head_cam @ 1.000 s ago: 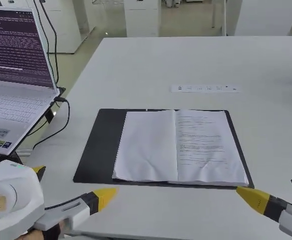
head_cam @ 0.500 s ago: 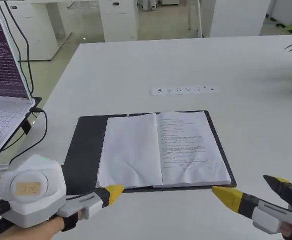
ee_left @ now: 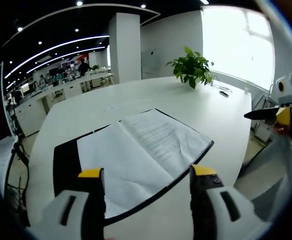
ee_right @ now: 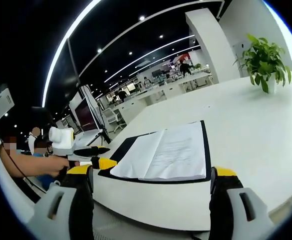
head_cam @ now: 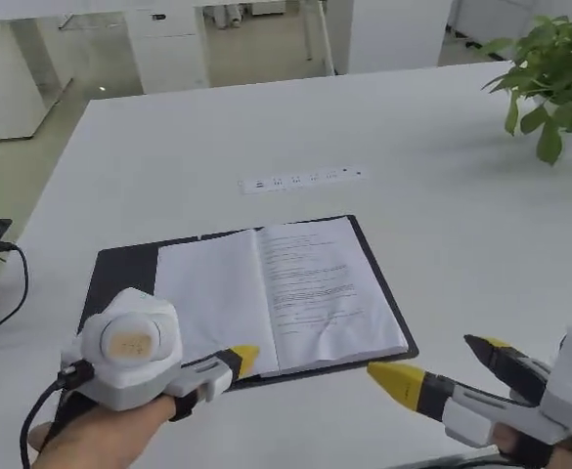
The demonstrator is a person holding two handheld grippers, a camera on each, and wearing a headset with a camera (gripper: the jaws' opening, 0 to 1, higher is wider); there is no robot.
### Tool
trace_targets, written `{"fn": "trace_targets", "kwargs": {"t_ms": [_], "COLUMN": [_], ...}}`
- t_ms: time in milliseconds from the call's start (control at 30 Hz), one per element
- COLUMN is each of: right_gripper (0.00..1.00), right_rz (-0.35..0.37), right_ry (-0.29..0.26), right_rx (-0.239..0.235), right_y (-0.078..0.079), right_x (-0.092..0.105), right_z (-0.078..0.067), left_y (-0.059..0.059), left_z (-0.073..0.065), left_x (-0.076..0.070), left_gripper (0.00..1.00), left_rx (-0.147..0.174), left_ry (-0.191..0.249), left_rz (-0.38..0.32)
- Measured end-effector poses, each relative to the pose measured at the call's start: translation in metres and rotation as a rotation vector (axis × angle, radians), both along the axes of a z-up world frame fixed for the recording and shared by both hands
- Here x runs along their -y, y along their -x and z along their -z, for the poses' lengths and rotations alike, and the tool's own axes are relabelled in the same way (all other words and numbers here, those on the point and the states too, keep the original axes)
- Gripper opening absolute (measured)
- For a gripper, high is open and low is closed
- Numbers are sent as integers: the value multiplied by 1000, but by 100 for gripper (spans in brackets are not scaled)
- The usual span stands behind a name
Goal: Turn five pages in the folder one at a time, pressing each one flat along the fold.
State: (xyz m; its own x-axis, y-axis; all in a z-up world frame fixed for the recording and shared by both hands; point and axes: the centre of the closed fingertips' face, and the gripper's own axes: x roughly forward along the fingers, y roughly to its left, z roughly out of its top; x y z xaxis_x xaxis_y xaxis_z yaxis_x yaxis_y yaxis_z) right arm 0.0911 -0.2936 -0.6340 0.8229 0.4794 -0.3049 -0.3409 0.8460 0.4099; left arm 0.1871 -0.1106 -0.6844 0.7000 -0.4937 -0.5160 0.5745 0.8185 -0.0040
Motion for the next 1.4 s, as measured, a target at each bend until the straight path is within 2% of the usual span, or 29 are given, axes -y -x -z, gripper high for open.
{"fn": "trace_targets", "kwargs": {"t_ms": [100,267,400,433,633,700,867,967,1067,1133,1167,1200,1400], "right_gripper": [97,97,96,96,96,96,95,94,94,94,94,94,93], "right_rz": [6,18,22,18,23,27,29,26,18,16,16,17,12], "right_ry": [-1,-3,-5,-6,-11,-10,-20,-19,-13,-8,-8,-8,-7], "right_rx": [-2,-2,0,-2,0,2,6,0,-9,-11,-9,-8,-10], "right_y": [0,0,3,5,6,6,7,9,11,12,12,13,13], "right_x": [1,3,3,3,4,4,4,3,2,3,3,4,6], "right_z": [1,2,2,2,1,0,-2,0,4,5,4,4,6], "left_y": [-5,-12,-15,-16,-22,-24,-31,-38,-42,-40,-43,-44,-43], "left_z": [8,25,30,33,47,52,63,75,90,102,96,96,97], "left_x": [18,49,69,78,102,107,118,126,129,125,127,124,123], "left_gripper": [65,61,59,58,56,53,51,51,50,45,44,42,36], "left_rx": [-3,-25,-26,-25,-36,-39,-48,-57,-56,-85,-30,-25,5], "left_ry": [-1,-24,-21,-19,-28,-42,-43,-49,-84,-130,-94,-86,-72], "left_rz": [28,76,103,111,130,129,111,84,70,54,34,4,-3]}}
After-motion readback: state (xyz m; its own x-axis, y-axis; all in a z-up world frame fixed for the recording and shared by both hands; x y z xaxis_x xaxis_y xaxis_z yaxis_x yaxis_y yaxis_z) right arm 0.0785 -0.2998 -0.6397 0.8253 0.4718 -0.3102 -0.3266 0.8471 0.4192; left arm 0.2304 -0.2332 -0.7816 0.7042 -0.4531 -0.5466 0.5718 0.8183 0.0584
